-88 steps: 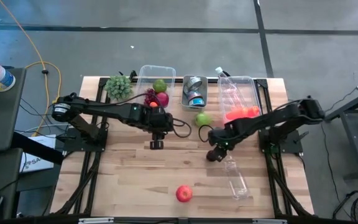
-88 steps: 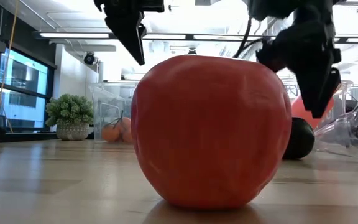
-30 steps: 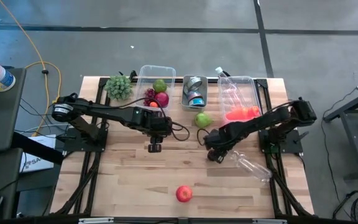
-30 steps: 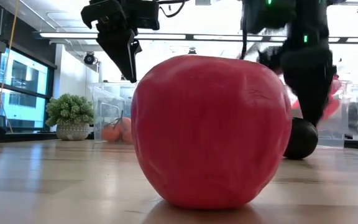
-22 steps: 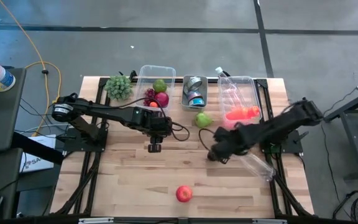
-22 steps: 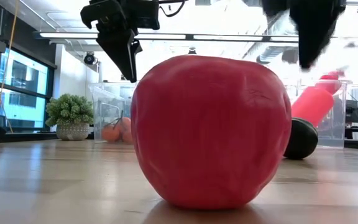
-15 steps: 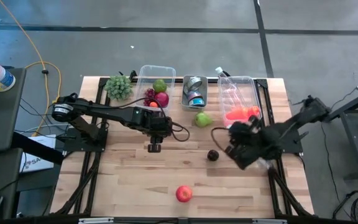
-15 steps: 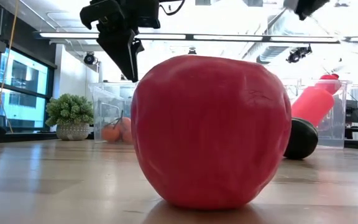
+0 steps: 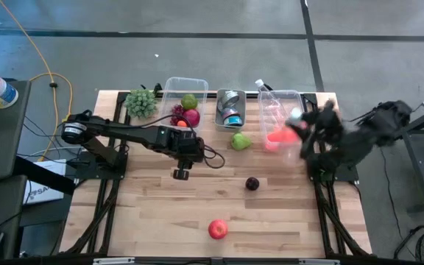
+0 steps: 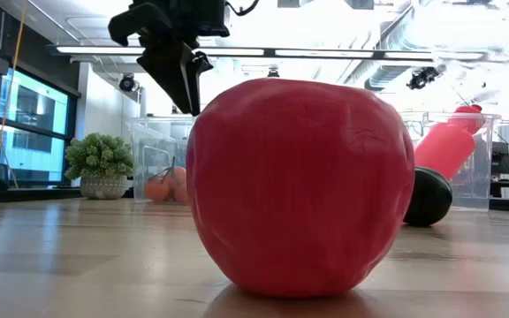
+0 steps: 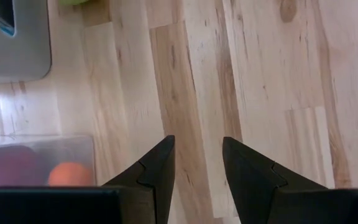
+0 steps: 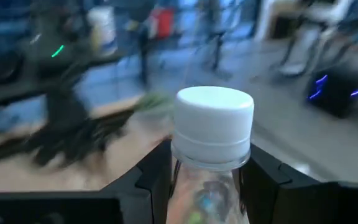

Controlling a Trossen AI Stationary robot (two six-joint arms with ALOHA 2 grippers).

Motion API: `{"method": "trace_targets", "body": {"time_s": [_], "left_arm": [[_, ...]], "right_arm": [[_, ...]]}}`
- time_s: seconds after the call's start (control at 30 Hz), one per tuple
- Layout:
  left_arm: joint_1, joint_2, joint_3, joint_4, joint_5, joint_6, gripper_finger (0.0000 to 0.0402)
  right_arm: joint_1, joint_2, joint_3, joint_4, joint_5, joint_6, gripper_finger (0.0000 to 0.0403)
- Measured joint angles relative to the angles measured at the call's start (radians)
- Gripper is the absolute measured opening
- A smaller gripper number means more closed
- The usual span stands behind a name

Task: Pick & Place Food Item
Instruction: Put the transparent water bottle into the right transparent bin

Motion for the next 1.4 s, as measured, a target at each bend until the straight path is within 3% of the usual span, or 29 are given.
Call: {"method": "trace_targets", "body": {"time_s": [0.1, 0.2, 0.33, 0.5, 0.7, 0.8, 0.97, 1.03, 1.13, 1.4], "left_arm": [[0.000, 0.000, 0.000, 0.000, 0.000, -0.017, 0.0127], [0.000, 0.000, 0.000, 0.000, 0.000, -0.068, 0.0127], [0.000, 0.000, 0.000, 0.000, 0.000, -0.127, 0.0127], [-0.002, 0.000, 0.000, -0.001, 0.002, -0.134, 0.0127], [0.004, 0.010, 0.001, 0.019, 0.059, -0.206, 0.0127], [0.014, 0.016, 0.001, 0.015, 0.054, -0.188, 0.0127], [0.022, 0.026, 0.001, 0.013, 0.051, -0.177, 0.0127], [0.022, 0.029, 0.000, 0.009, 0.052, -0.177, 0.0127], [0.017, 0.028, -0.008, 0.014, 0.052, -0.176, 0.0127], [-0.005, 0.029, -0.027, -0.036, 0.053, -0.188, 0.0127]], "right_arm": [[-0.032, -0.073, 0.000, 0.017, 0.156, -0.095, 0.0127], [-0.084, -0.110, 0.001, -0.045, 0.266, -0.033, 0.0127], [-0.134, -0.148, -0.038, -0.119, 0.279, 0.072, 0.0127], [-0.173, -0.178, -0.127, -0.092, 0.333, 0.016, 0.0127], [-0.233, -0.185, -0.132, 0.054, 0.378, -0.098, 0.0127], [-0.295, -0.185, -0.132, 0.187, 0.278, -0.234, 0.0127], [-0.445, -0.155, -0.131, 0.526, -0.153, -0.504, 0.0127], [-0.506, -0.134, -0.131, 0.597, -0.247, -0.575, 0.0127], [-0.595, -0.094, -0.131, 0.596, -0.303, -0.572, 0.0130], [-0.814, -0.016, -0.253, 0.578, -0.299, -0.571, 0.0127]]}}
